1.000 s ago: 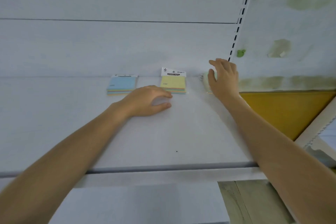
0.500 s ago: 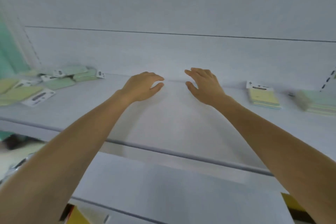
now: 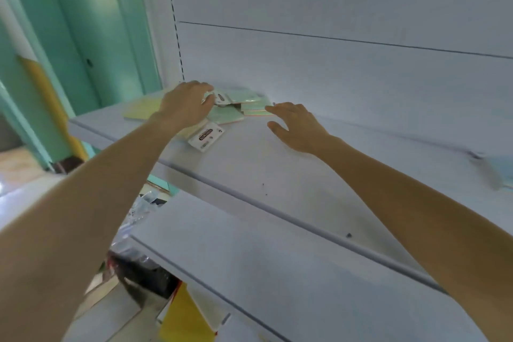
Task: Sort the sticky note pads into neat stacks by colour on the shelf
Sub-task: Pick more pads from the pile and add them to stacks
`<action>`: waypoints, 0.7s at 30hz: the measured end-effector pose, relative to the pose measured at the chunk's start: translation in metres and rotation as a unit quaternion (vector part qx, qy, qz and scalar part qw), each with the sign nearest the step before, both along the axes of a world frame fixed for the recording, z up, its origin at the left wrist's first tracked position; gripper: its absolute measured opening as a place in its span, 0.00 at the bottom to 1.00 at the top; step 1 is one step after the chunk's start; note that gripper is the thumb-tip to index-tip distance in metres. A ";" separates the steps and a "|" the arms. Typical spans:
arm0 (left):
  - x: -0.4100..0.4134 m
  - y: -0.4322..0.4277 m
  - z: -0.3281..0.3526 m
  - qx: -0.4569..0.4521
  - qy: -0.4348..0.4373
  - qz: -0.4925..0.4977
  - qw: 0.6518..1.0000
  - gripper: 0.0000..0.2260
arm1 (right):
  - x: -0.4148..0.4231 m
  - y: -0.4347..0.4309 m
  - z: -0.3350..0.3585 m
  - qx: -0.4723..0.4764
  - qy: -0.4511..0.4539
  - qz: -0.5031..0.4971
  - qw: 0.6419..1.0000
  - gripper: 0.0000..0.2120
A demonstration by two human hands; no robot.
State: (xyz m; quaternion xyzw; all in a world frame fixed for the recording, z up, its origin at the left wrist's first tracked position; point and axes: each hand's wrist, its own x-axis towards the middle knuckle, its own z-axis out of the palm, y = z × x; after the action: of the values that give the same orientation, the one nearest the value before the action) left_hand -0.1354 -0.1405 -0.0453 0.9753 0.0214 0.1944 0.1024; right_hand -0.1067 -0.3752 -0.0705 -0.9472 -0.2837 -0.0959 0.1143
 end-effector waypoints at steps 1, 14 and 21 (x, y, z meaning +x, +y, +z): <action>0.009 0.012 0.000 0.002 0.004 0.002 1.000 0.18 | 0.011 0.011 0.000 0.004 0.004 -0.001 1.000 0.22; 0.141 0.075 -0.007 -0.003 0.127 -0.116 0.985 0.22 | 0.117 0.085 -0.008 0.056 0.072 -0.119 0.989 0.26; 0.177 0.051 -0.011 -0.028 0.225 -0.205 0.952 0.30 | 0.116 0.076 -0.011 0.094 0.139 -0.232 0.958 0.38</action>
State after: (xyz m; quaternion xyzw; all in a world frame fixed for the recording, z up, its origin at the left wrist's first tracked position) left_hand 0.0413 -0.0899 -0.0562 0.9740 -0.1511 -0.0558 0.1594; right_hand 0.0098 -0.2995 -0.0816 -0.9759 -0.0267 -0.0139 0.2160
